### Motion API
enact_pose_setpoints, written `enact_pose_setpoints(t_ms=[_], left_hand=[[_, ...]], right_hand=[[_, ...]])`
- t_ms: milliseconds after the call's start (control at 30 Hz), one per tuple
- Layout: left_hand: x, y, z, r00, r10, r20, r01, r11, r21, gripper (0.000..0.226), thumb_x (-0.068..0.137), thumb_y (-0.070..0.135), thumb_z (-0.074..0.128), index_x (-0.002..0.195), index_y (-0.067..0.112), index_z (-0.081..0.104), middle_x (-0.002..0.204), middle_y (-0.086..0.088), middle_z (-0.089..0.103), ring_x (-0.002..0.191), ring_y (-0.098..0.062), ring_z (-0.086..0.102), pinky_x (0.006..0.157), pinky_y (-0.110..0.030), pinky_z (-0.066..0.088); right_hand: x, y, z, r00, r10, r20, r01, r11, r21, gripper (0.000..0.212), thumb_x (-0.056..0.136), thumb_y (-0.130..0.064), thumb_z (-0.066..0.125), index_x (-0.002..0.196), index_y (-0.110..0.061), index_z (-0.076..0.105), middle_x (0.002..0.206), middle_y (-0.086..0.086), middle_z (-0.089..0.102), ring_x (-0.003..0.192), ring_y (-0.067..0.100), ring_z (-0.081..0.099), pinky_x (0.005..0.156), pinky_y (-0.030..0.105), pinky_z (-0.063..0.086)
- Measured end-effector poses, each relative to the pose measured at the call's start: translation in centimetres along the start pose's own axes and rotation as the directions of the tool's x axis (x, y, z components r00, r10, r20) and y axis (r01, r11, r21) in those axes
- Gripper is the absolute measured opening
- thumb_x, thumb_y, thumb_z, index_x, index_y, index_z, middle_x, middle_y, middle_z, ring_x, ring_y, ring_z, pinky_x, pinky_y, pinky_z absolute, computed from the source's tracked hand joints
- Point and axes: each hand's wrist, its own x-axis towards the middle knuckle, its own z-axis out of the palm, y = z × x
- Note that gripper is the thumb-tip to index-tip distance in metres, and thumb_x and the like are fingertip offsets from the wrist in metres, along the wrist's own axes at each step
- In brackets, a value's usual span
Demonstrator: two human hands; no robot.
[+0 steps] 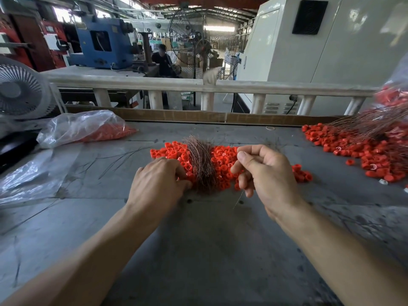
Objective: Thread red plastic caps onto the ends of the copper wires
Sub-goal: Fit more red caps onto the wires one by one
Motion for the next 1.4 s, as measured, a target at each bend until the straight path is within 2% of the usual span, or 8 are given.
enact_pose_setpoints(t_ms=[133, 333, 400, 500, 567, 633, 1167, 1400], left_hand=[[0.0, 0.1, -0.1, 0.999, -0.036, 0.028, 0.038, 0.997, -0.063, 0.015, 0.081, 0.033, 0.079, 0.093, 0.032, 0.070, 0.094, 0.013, 0.060, 0.094, -0.016, 0.056, 0.084, -0.036, 0.044], [0.1, -0.1, -0.5, 0.998, -0.050, -0.041, 0.035, 0.951, -0.308, 0.021, 0.084, 0.016, 0.076, 0.089, 0.034, 0.066, 0.082, 0.017, 0.068, 0.074, -0.002, 0.063, 0.063, -0.022, 0.047], [-0.1, 0.5, -0.6, 0.999, -0.036, -0.030, 0.015, 0.850, -0.526, 0.026, 0.084, 0.005, 0.076, 0.091, 0.030, 0.069, 0.080, 0.012, 0.072, 0.071, -0.006, 0.067, 0.066, -0.024, 0.054], [-0.4, 1.5, -0.8, 0.999, -0.011, 0.033, 0.033, 0.566, -0.823, 0.025, 0.083, -0.009, 0.072, 0.096, 0.012, 0.071, 0.077, 0.004, 0.071, 0.067, -0.012, 0.063, 0.060, -0.023, 0.052], [-0.6, 1.8, -0.8, 0.997, 0.017, 0.077, 0.063, 0.410, -0.910, 0.024, 0.084, -0.012, 0.069, 0.100, 0.005, 0.069, 0.077, 0.004, 0.069, 0.070, -0.013, 0.061, 0.059, -0.022, 0.051], [-0.6, 1.8, -0.8, 0.993, 0.043, 0.108, 0.087, 0.343, -0.935, 0.025, 0.084, -0.011, 0.068, 0.102, 0.006, 0.069, 0.077, 0.004, 0.068, 0.073, -0.013, 0.060, 0.062, -0.025, 0.052], [-1.0, 1.5, -0.8, 0.966, 0.200, 0.165, 0.091, 0.333, -0.939, 0.025, 0.092, 0.004, 0.062, 0.106, 0.018, 0.078, 0.088, -0.003, 0.069, 0.077, -0.013, 0.059, 0.065, -0.024, 0.053], [-1.3, 1.7, -0.8, 0.963, 0.197, 0.186, 0.119, 0.309, -0.944, 0.029, 0.083, 0.017, 0.063, 0.108, 0.016, 0.077, 0.084, -0.004, 0.068, 0.072, -0.013, 0.057, 0.063, -0.024, 0.052]], right_hand=[[-0.3, 0.1, 0.1, 0.999, -0.008, 0.032, 0.010, 0.998, -0.065, 0.010, 0.101, -0.012, 0.060, 0.096, -0.014, 0.068, 0.069, 0.003, 0.071, 0.046, 0.013, 0.053, 0.036, 0.023, 0.038], [-0.6, -0.2, 0.3, 0.995, -0.055, 0.087, 0.064, 0.992, -0.105, 0.010, 0.098, -0.014, 0.065, 0.092, -0.016, 0.072, 0.063, 0.001, 0.066, 0.045, 0.010, 0.048, 0.038, 0.020, 0.036], [-0.9, -0.3, 0.4, 0.990, -0.082, 0.117, 0.094, 0.990, -0.102, 0.010, 0.097, -0.014, 0.067, 0.090, -0.018, 0.073, 0.062, 0.001, 0.065, 0.046, 0.010, 0.048, 0.040, 0.018, 0.036], [-1.3, -0.7, 0.7, 0.977, -0.141, 0.161, 0.161, 0.980, -0.114, 0.008, 0.095, -0.015, 0.069, 0.090, -0.019, 0.074, 0.062, 0.000, 0.064, 0.049, 0.006, 0.051, 0.044, 0.014, 0.038], [-1.6, -0.9, 0.9, 0.967, -0.182, 0.178, 0.206, 0.970, -0.127, 0.007, 0.095, -0.013, 0.070, 0.091, -0.017, 0.075, 0.061, -0.003, 0.064, 0.050, 0.002, 0.054, 0.047, 0.010, 0.039], [-1.8, -1.1, 1.0, 0.961, -0.205, 0.188, 0.231, 0.964, -0.128, 0.007, 0.094, -0.012, 0.071, 0.090, -0.015, 0.075, 0.060, -0.006, 0.063, 0.050, 0.002, 0.055, 0.050, 0.010, 0.040], [-2.1, -1.4, 1.0, 0.946, -0.249, 0.209, 0.291, 0.935, -0.204, 0.010, 0.095, -0.014, 0.070, 0.090, -0.020, 0.075, 0.061, -0.008, 0.064, 0.055, 0.001, 0.057, 0.056, 0.012, 0.044], [-2.2, -1.3, 1.2, 0.938, -0.253, 0.236, 0.303, 0.930, -0.207, 0.011, 0.095, -0.013, 0.070, 0.088, -0.020, 0.074, 0.062, -0.007, 0.065, 0.055, 0.002, 0.056, 0.056, 0.012, 0.043]])
